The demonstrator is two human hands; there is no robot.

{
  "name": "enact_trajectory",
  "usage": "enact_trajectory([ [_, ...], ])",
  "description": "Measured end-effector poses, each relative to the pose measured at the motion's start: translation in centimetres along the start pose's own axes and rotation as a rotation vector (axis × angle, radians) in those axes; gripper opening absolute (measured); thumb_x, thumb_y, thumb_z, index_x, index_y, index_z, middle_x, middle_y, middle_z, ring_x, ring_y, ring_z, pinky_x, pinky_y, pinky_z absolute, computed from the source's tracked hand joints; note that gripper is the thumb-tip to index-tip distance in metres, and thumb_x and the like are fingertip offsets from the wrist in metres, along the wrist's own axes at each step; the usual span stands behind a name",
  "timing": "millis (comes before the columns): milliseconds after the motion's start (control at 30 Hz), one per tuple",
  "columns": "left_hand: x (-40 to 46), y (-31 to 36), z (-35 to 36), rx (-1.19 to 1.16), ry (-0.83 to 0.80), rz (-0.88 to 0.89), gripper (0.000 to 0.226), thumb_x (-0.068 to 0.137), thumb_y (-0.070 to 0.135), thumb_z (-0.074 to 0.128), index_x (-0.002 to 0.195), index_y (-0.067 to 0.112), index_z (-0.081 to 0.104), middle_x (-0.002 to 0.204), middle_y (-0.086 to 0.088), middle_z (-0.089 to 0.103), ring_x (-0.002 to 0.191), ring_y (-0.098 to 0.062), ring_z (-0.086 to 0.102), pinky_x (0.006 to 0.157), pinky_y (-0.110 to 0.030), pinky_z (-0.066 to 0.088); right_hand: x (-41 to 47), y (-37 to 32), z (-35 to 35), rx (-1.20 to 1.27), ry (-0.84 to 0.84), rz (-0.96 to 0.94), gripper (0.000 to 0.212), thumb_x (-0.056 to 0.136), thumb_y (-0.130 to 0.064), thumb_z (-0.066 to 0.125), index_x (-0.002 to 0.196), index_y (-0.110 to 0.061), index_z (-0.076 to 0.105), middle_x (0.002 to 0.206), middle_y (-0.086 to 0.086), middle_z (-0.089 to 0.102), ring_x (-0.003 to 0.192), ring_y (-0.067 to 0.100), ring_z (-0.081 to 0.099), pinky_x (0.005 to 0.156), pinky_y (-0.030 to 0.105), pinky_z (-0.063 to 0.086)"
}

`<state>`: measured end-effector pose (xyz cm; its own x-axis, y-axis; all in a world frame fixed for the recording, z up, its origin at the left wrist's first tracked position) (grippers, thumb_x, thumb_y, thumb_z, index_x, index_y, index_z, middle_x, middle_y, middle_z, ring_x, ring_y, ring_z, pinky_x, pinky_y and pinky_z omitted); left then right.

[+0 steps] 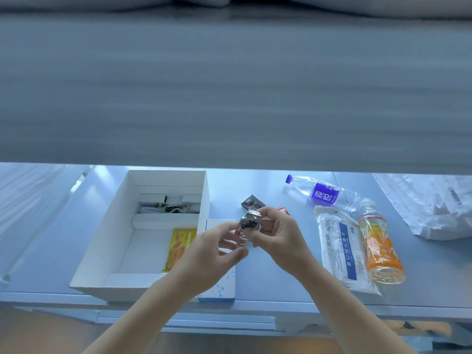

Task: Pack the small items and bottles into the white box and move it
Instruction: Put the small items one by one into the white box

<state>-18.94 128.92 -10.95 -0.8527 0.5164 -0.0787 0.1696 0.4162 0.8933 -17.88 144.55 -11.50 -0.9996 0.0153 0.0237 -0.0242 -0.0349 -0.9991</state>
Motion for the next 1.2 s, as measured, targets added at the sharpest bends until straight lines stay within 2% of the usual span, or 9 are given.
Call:
enact_trajectory([
  [167,-0.9,-0.3,-3.0,-0.037,0.134,-0.025,0.033,0.092,0.016,0.073,0.122,0.029,0.067,0.087,0.006,0.077,0.081,-0.013,0.074,0.087,-0.041,0.059,1.5,-2.0,2.2,0.041,-0.056,0.014,0.027,0.093,-0.016,0.068,0.104,0.008,0.062,0.091,0.015,0.078,0.084,0.028,0.075,0.068,0.032,0.06],
  [267,-2.0,-0.5,-5.6,0.0,0.218,-0.011,0.031,0.092,0.014,0.074,0.119,0.029,0.07,0.084,0.009,0.076,0.079,-0.011,0.073,0.083,-0.035,0.059,2.7,-2.8,3.4,-0.023,-0.099,0.021,0.035,0.093,-0.026,0.065,0.097,0.009,0.068,0.089,0.02,0.07,0.085,0.025,0.068,0.071,0.034,0.06],
  [500,-4.8,-2.5,-10.6,-0.007,0.344,-0.046,0.03,0.091,0.008,0.073,0.114,0.028,0.075,0.086,0.008,0.077,0.081,-0.014,0.074,0.083,-0.038,0.061,5.5,-2.1,8.0,-0.134,-0.299,0.14,0.012,0.099,-0.005,0.063,0.094,0.004,0.07,0.086,0.012,0.073,0.081,0.023,0.069,0.071,0.031,0.058],
  [667,-6.7,-5.0,-13.5,0.01,0.411,-0.08,0.036,0.089,0.004,0.074,0.115,0.029,0.074,0.09,0.012,0.077,0.087,-0.005,0.074,0.087,-0.024,0.058,8.2,-1.3,12.4,-0.3,-0.366,0.179,0.015,0.099,-0.008,0.065,0.098,0.006,0.07,0.089,0.012,0.076,0.08,0.024,0.075,0.078,0.035,0.062],
  [800,-8.2,-8.0,-15.7,0.073,0.427,-0.18,0.038,0.09,0.005,0.072,0.119,0.029,0.071,0.091,0.014,0.074,0.083,-0.002,0.072,0.082,-0.023,0.058,9.9,-0.2,16.7,-0.583,-0.475,0.191,0.02,0.102,-0.018,0.062,0.091,-0.002,0.064,0.091,0.015,0.073,0.079,0.022,0.074,0.075,0.036,0.063],
  [867,-8.6,-9.4,-16.5,0.142,0.424,-0.231,0.035,0.09,0.006,0.071,0.116,0.029,0.072,0.091,0.013,0.073,0.079,-0.003,0.07,0.078,-0.024,0.057,10.6,0.6,18.9,-0.772,-0.54,0.158,0.022,0.101,-0.024,0.061,0.094,-0.003,0.064,0.094,0.019,0.072,0.076,0.026,0.066,0.073,0.043,0.058],
  [933,-8.8,-10.5,-17.2,0.225,0.413,-0.27,0.03,0.09,0.008,0.07,0.113,0.027,0.073,0.09,0.012,0.072,0.078,-0.005,0.069,0.078,-0.028,0.058,11.2,1.2,20.6,-0.908,-0.575,0.126,0.023,0.101,-0.027,0.061,0.096,-0.006,0.066,0.093,0.018,0.071,0.072,0.021,0.057,0.067,0.038,0.049],
  [1067,-8.6,-12.3,-17.4,0.366,0.335,-0.36,0.023,0.09,0.014,0.067,0.105,0.031,0.072,0.084,0.012,0.07,0.076,-0.009,0.066,0.069,-0.025,0.053,11.9,2.7,23.1,-1.051,-0.644,0.131,0.019,0.101,-0.032,0.059,0.098,-0.015,0.067,0.091,0.003,0.065,0.077,0.019,0.056,0.069,0.035,0.046],
  [1200,-7.5,-13.0,-16.9,0.496,0.292,-0.407,0.018,0.096,0.022,0.055,0.103,0.031,0.069,0.086,0.003,0.065,0.076,-0.021,0.064,0.07,-0.037,0.058,12.2,4.7,25.1,-1.132,-0.678,0.168,0.02,0.101,-0.026,0.058,0.101,-0.009,0.069,0.095,0.01,0.067,0.071,0.021,0.053,0.061,0.033,0.041],
])
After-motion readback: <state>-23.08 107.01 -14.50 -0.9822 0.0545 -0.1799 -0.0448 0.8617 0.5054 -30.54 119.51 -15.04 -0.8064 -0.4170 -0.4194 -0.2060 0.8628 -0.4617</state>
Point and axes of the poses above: each hand's wrist, its own x-axis towards the middle knuckle, its own z-axis out of the palm, y = z × x, the point moved 8 cm from there along x, towards the middle knuckle
